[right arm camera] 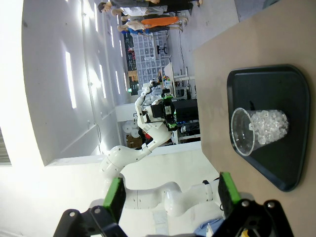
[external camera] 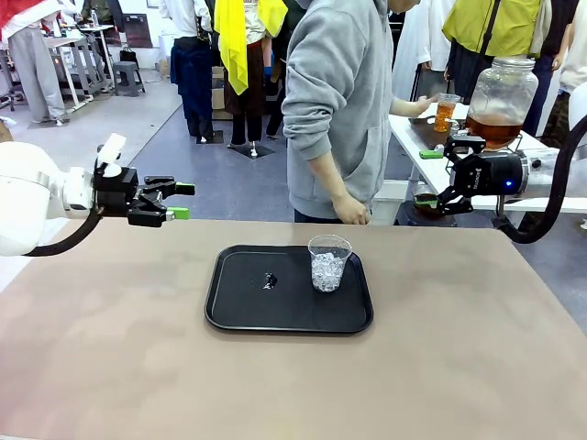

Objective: Pour the drink into the iced cup.
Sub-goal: Pick up the iced cup indicated by the human and present it to them.

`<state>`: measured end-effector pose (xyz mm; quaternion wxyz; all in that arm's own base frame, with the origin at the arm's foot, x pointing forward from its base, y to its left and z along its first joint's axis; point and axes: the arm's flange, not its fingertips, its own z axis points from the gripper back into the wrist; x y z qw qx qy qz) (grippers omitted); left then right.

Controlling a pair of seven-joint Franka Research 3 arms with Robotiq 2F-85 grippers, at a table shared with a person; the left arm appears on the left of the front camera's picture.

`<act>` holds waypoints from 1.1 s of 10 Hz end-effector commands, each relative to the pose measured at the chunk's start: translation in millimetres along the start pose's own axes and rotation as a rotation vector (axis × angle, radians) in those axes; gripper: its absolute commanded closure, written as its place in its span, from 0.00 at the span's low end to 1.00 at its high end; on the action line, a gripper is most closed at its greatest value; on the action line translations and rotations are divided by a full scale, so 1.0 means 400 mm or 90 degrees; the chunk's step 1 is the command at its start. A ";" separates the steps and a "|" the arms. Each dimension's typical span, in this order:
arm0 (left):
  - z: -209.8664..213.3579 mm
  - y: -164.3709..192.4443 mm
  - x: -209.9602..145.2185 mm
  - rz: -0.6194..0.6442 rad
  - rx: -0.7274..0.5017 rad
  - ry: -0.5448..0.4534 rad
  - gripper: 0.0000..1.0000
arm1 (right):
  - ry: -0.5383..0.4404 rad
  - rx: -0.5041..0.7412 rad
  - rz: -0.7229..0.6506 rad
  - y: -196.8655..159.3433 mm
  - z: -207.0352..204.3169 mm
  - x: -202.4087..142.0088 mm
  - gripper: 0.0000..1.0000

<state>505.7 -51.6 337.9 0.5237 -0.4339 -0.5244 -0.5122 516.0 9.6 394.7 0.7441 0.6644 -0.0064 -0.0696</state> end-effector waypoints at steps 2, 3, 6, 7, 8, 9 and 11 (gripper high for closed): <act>-0.001 -0.001 0.003 -0.002 -0.002 0.006 0.00 | -0.001 0.000 0.003 0.004 0.000 0.000 0.00; -0.001 -0.001 0.003 -0.002 -0.002 0.006 0.00 | -0.001 0.000 0.003 0.004 0.000 0.000 0.00; -0.001 -0.001 0.003 -0.002 -0.002 0.006 0.00 | -0.001 0.000 0.003 0.004 0.000 0.000 0.00; -0.001 -0.001 0.003 -0.002 -0.002 0.006 0.00 | -0.001 0.000 0.003 0.004 0.000 0.000 0.00; -0.001 -0.001 0.003 -0.002 -0.002 0.006 0.00 | -0.001 0.000 0.003 0.004 0.000 0.000 0.00; -0.001 -0.001 0.003 -0.002 -0.002 0.006 0.00 | -0.001 0.000 0.003 0.004 0.000 0.000 0.00; -0.001 -0.001 0.003 -0.002 -0.002 0.006 0.00 | -0.001 0.000 0.003 0.004 0.000 0.000 0.00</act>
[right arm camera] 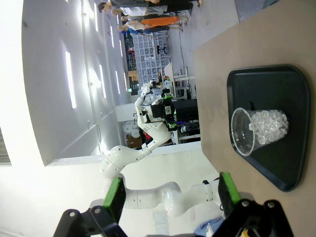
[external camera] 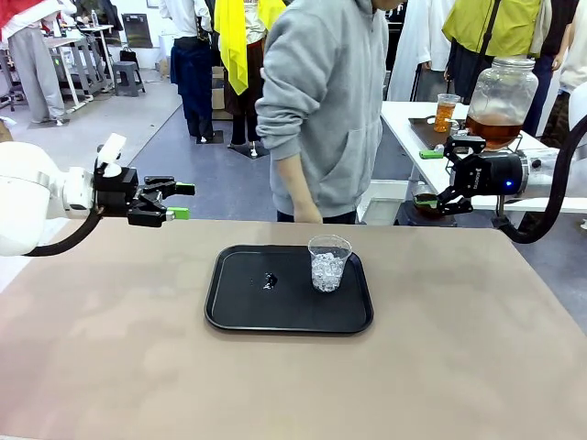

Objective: Pour the drink into the iced cup.
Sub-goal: Pick up the iced cup indicated by the human and present it to them.

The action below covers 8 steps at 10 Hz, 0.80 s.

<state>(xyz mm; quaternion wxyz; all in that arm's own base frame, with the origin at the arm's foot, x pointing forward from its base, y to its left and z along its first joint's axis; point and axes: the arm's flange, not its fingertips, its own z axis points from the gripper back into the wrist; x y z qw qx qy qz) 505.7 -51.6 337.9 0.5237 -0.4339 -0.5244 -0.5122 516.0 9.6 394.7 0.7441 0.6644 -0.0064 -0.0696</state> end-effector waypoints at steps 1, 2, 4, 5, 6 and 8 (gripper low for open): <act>-0.001 -0.001 0.003 -0.002 -0.002 0.006 0.00 | -0.001 0.000 0.003 0.004 0.000 0.000 0.00; -0.001 -0.001 0.003 -0.002 -0.002 0.006 0.00 | -0.001 0.000 0.003 0.004 0.000 0.000 0.00; -0.001 -0.001 0.003 -0.002 -0.002 0.006 0.00 | -0.001 0.000 0.003 0.004 0.000 0.000 0.00; -0.001 -0.001 0.003 -0.002 -0.002 0.006 0.00 | -0.001 0.000 0.003 0.004 0.000 0.000 0.00; -0.001 -0.001 0.003 -0.002 -0.002 0.006 0.00 | -0.001 0.000 0.003 0.004 0.000 0.000 0.00; -0.001 -0.001 0.003 -0.002 -0.002 0.006 0.00 | -0.001 0.000 0.003 0.004 0.000 0.000 0.00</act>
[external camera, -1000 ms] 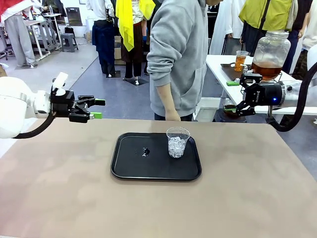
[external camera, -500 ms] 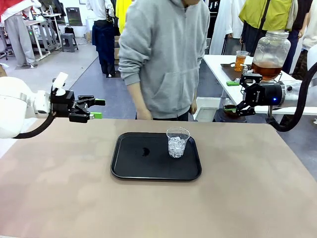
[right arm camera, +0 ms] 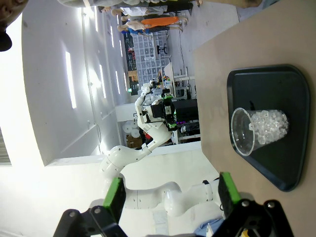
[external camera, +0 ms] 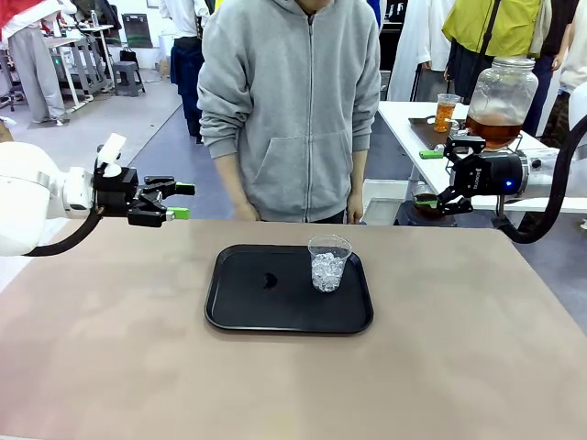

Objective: Pour the drink into the iced cup.
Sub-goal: Pick up the iced cup indicated by the human and present it to them.

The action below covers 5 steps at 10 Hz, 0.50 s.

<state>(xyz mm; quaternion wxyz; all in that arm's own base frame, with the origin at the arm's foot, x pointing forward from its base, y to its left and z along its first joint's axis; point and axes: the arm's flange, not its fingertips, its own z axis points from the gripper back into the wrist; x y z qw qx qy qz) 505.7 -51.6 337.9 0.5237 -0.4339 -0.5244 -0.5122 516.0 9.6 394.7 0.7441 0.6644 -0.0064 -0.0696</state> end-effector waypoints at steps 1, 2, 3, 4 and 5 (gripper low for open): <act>-0.001 -0.001 0.003 -0.002 -0.002 0.006 0.00 | -0.001 0.000 0.003 0.004 0.000 0.000 0.00; -0.001 -0.001 0.003 -0.002 -0.002 0.006 0.00 | -0.001 0.000 0.003 0.004 0.000 0.000 0.00; -0.001 -0.001 0.003 -0.002 -0.002 0.006 0.00 | -0.001 0.000 0.003 0.004 0.000 0.000 0.00; -0.001 -0.001 0.003 -0.002 -0.002 0.006 0.00 | -0.001 0.000 0.003 0.004 0.000 0.000 0.00; -0.001 -0.001 0.003 -0.002 -0.002 0.006 0.00 | -0.001 0.000 0.003 0.004 0.000 0.000 0.00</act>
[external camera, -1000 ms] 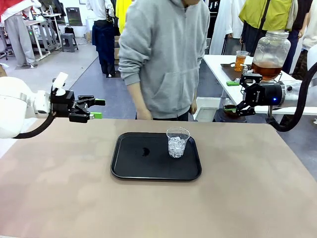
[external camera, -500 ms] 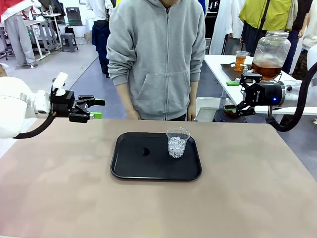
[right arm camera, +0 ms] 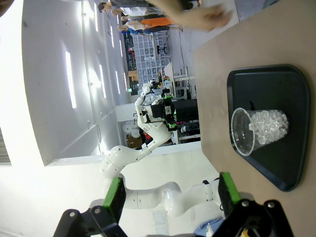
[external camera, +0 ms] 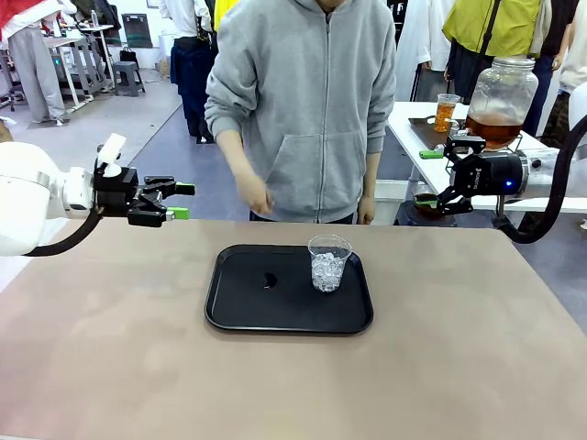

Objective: Pour the drink into the iced cup.
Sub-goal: Pick up the iced cup indicated by the human and present it to them.

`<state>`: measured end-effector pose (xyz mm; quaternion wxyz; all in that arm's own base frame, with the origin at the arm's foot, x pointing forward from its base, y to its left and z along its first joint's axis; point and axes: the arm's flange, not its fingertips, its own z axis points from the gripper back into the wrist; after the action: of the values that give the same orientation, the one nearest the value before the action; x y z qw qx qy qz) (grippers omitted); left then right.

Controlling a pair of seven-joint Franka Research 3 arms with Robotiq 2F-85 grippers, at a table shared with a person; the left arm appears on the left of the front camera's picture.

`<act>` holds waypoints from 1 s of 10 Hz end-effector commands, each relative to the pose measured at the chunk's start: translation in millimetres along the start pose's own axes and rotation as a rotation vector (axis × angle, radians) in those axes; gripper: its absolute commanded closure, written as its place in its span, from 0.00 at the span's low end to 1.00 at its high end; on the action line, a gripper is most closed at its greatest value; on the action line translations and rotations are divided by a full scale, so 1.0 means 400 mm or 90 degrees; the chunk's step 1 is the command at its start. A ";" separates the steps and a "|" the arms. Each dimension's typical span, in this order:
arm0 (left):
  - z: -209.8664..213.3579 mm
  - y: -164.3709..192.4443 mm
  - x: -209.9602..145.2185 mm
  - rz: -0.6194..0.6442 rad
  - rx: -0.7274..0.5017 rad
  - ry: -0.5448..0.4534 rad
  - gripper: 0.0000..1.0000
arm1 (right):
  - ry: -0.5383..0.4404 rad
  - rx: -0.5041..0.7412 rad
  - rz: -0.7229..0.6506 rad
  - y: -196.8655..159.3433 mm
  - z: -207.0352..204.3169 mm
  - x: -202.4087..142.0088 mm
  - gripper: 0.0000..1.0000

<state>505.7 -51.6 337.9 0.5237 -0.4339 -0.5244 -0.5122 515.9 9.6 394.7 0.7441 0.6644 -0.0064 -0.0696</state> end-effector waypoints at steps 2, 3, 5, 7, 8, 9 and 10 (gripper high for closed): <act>-0.001 -0.001 0.003 -0.002 -0.002 0.006 0.00 | -0.001 0.000 0.003 0.004 0.000 0.000 0.00; -0.001 -0.001 0.003 -0.002 -0.002 0.006 0.00 | -0.001 0.000 0.003 0.004 0.000 0.000 0.00; -0.001 -0.001 0.003 -0.002 -0.002 0.006 0.00 | -0.001 0.000 0.003 0.004 0.000 0.000 0.00; -0.001 -0.001 0.003 -0.002 -0.002 0.006 0.00 | -0.001 0.000 0.003 0.004 0.000 0.000 0.00; -0.001 -0.001 0.003 -0.002 -0.002 0.006 0.00 | -0.001 0.000 0.003 0.004 0.000 0.000 0.00; -0.001 -0.001 0.003 -0.002 -0.002 0.006 0.00 | -0.001 0.000 0.003 0.004 0.000 0.000 0.00; -0.001 -0.001 0.003 -0.002 -0.002 0.006 0.00 | -0.001 0.000 0.003 0.004 0.000 0.000 0.00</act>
<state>505.7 -51.6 337.9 0.5237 -0.4339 -0.5244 -0.5122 516.0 9.6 394.7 0.7441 0.6644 -0.0064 -0.0696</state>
